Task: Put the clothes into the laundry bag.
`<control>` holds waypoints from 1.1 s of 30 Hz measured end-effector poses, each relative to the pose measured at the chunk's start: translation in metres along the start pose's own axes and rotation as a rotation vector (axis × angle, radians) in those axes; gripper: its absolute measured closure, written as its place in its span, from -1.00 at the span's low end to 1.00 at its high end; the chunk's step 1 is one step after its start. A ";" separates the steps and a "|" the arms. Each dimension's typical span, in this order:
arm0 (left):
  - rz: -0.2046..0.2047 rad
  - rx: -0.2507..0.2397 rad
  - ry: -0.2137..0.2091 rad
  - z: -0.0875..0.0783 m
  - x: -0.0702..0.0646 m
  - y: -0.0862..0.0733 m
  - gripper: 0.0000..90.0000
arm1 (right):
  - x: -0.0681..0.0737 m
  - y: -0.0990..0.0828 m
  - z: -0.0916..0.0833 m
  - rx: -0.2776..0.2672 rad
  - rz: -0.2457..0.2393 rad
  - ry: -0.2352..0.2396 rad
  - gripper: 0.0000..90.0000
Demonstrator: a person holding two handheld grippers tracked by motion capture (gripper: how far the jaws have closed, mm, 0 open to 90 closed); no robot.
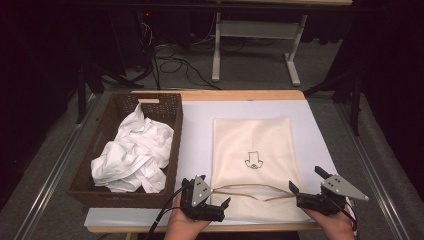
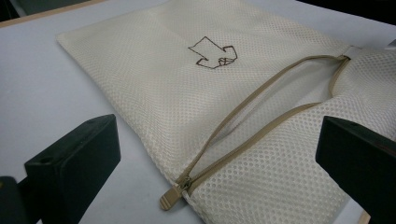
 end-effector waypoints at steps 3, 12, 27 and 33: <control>-0.006 0.004 -0.003 0.001 0.001 -0.001 -0.99 | -0.001 0.000 0.000 0.001 0.007 0.000 -1.00; -0.011 0.002 -0.002 0.001 0.004 -0.001 -0.97 | -0.002 -0.001 0.000 0.000 0.004 0.002 -1.00; -0.026 0.012 -0.011 0.000 0.004 -0.001 -0.95 | -0.003 -0.002 0.001 0.009 0.004 -0.005 -0.98; -0.026 0.006 -0.012 -0.005 0.005 0.003 -0.95 | -0.004 -0.004 0.001 0.019 0.012 -0.002 -0.98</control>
Point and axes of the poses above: each handheld gripper's, and its own axes: z roughly forward along the jaws, y roughly out of its top, x roughly to its left, the point moved 10 cm from there along z, roughly forward along the jaws, and after that the axes turned 4 degrees about z, right-handed, at the moved point
